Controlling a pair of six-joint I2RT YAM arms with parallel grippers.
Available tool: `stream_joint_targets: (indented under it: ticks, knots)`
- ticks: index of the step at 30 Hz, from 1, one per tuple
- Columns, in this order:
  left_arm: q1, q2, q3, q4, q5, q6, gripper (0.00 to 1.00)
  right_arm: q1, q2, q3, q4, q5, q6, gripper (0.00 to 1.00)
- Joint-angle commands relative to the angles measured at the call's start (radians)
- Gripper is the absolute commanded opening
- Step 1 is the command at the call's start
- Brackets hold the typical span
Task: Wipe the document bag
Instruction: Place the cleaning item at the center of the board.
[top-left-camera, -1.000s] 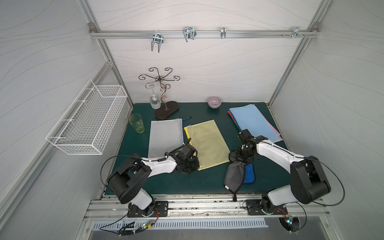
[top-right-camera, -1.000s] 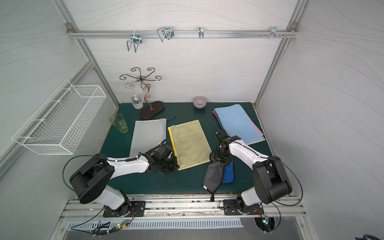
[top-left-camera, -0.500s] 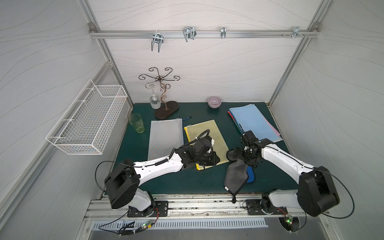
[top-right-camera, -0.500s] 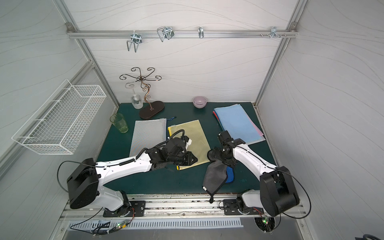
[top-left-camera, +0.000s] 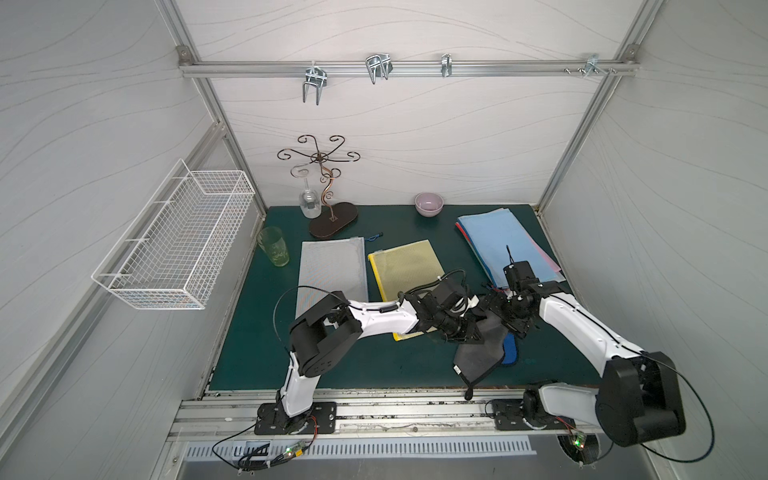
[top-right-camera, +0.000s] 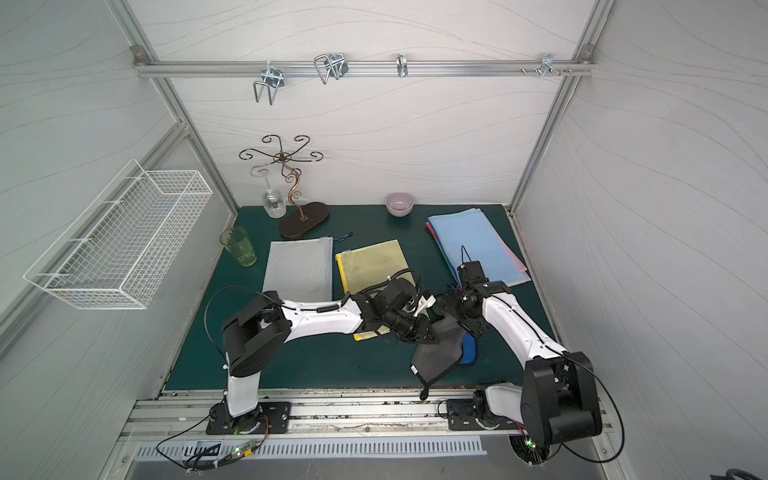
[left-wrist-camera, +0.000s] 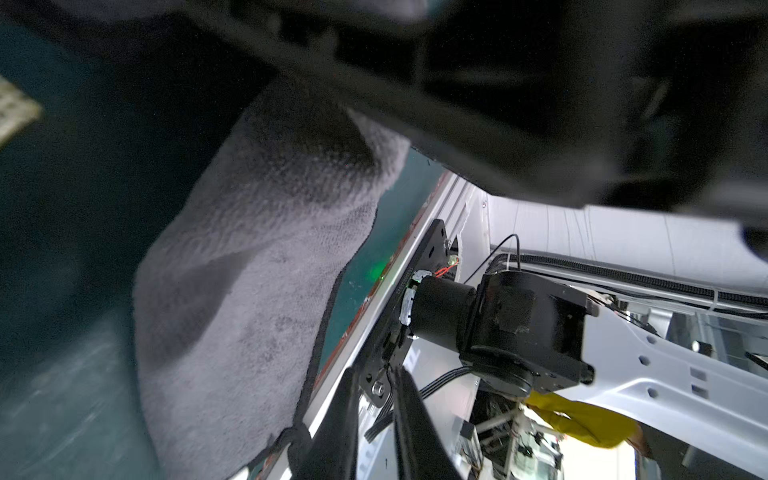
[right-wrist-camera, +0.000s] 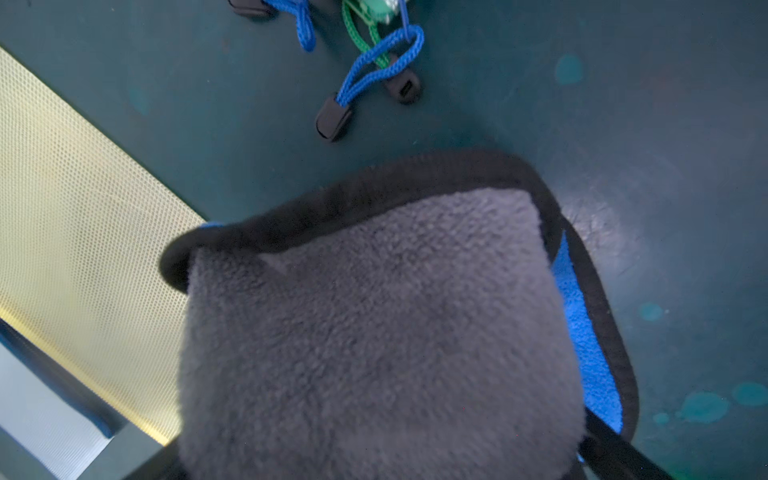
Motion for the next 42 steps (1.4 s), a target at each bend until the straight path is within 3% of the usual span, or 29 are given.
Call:
stream_joint_targets:
  ticks: [1, 11, 16, 25, 28, 31, 35, 37, 39, 42]
  knots:
    - [0.002, 0.105, 0.083, -0.044, 0.08, -0.064, 0.18, -0.035, -0.015, -0.02, -0.012, -0.06, 0.007, 0.99]
    - [0.05, 0.205, 0.041, -0.132, 0.031, -0.186, 0.17, -0.195, -0.233, 0.008, -0.145, -0.085, -0.008, 0.99]
    - [0.046, 0.214, 0.058, -0.164, 0.024, -0.172, 0.17, -0.207, -0.307, 0.083, -0.189, -0.047, -0.01, 0.99]
    - [0.034, 0.229, 0.083, -0.18, 0.035, -0.15, 0.17, -0.208, -0.311, 0.268, -0.222, 0.057, -0.053, 0.99]
    - [0.035, 0.158, 0.043, -0.12, 0.019, -0.132, 0.18, -0.205, -0.281, 0.25, -0.087, -0.072, -0.124, 0.99]
    - [0.042, 0.051, 0.0, -0.116, -0.044, -0.086, 0.25, -0.186, -0.178, 0.23, -0.014, -0.2, -0.139, 0.92]
    - [0.052, -0.065, -0.056, -0.126, -0.096, -0.062, 0.4, -0.078, -0.015, 0.225, 0.047, -0.218, -0.186, 0.73]
    - [0.065, -0.112, -0.113, -0.098, -0.107, -0.086, 0.42, -0.026, 0.074, 0.221, 0.082, -0.229, -0.206, 0.65]
    - [0.08, -0.151, -0.171, -0.062, -0.114, -0.109, 0.43, 0.005, 0.157, 0.225, 0.103, -0.262, -0.219, 0.47]
    - [0.113, -0.201, -0.236, -0.068, -0.166, -0.119, 0.43, 0.056, 0.26, 0.223, 0.139, -0.27, -0.252, 0.44]
